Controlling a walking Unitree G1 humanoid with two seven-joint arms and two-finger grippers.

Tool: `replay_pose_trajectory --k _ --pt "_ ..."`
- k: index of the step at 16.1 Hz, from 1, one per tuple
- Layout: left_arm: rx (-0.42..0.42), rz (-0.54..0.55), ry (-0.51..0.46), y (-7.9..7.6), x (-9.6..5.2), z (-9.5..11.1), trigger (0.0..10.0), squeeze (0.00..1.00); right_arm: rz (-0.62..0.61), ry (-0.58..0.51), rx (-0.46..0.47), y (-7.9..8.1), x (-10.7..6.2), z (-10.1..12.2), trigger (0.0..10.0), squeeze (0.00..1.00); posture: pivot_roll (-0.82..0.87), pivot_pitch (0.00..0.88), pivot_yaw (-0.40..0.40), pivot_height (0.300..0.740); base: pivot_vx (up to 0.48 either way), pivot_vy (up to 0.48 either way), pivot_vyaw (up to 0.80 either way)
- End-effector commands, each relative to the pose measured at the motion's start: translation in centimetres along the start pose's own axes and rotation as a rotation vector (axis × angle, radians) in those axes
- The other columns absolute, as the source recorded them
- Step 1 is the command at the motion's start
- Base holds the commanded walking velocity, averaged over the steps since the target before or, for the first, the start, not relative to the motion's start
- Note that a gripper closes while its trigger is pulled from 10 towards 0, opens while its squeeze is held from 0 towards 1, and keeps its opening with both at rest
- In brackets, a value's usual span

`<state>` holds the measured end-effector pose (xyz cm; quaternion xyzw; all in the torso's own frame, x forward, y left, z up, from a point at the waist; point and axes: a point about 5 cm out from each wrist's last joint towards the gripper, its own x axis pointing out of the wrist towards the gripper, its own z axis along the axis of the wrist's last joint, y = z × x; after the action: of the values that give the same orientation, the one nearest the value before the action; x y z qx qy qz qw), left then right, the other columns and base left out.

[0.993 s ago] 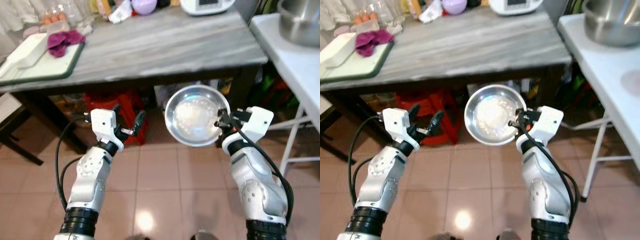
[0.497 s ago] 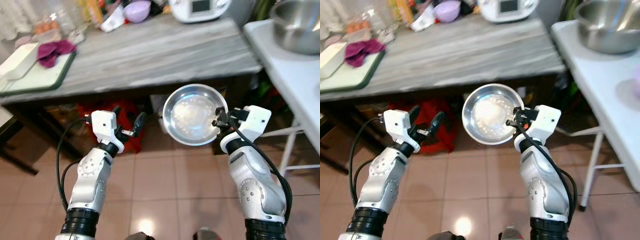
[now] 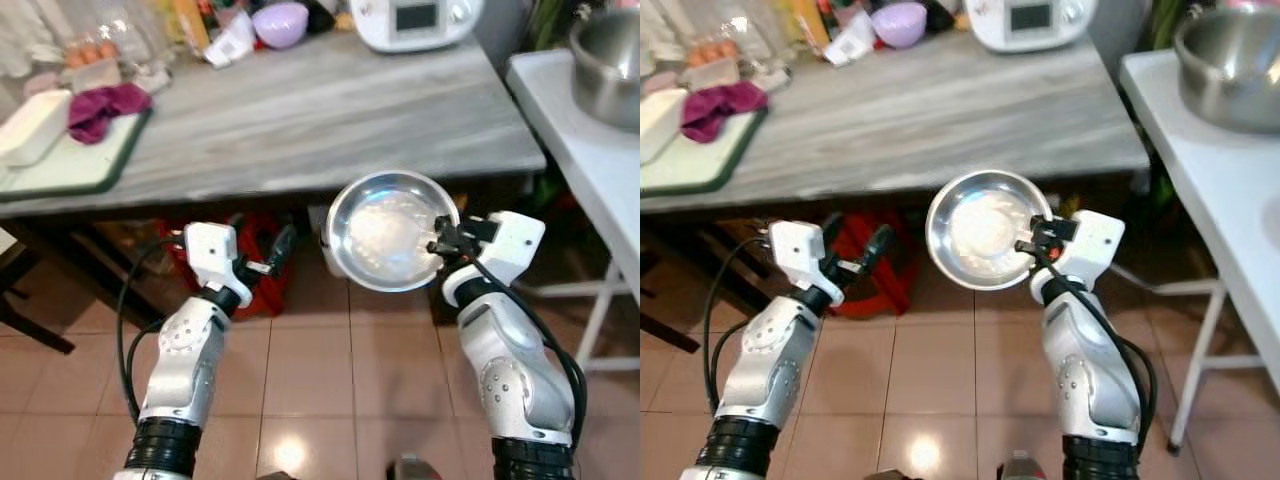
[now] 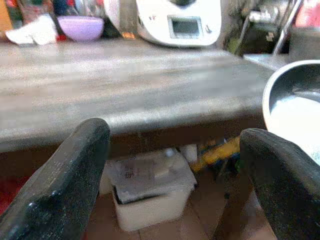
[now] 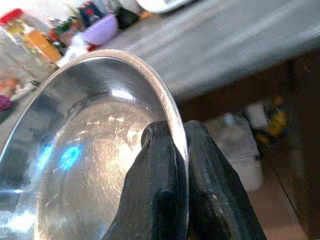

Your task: Setting the table

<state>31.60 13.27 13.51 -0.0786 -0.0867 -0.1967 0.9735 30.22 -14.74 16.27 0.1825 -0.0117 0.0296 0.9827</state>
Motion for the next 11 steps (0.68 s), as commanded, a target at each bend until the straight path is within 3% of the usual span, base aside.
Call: replay_pose_trajectory --k 1,11 --pt "0.021 0.040 0.006 1.34 -0.74 0.06 10.0 0.00 0.042 -0.002 0.021 1.38 0.14 -0.12 10.0 0.00 -0.12 0.153 0.119 0.740 0.330 0.000 0.00" --pt "0.015 0.026 0.009 0.96 -0.69 -0.08 10.0 0.00 0.015 -0.033 0.017 1.12 0.15 0.25 10.0 0.00 -0.13 0.156 0.124 0.740 0.327 0.000 0.00"
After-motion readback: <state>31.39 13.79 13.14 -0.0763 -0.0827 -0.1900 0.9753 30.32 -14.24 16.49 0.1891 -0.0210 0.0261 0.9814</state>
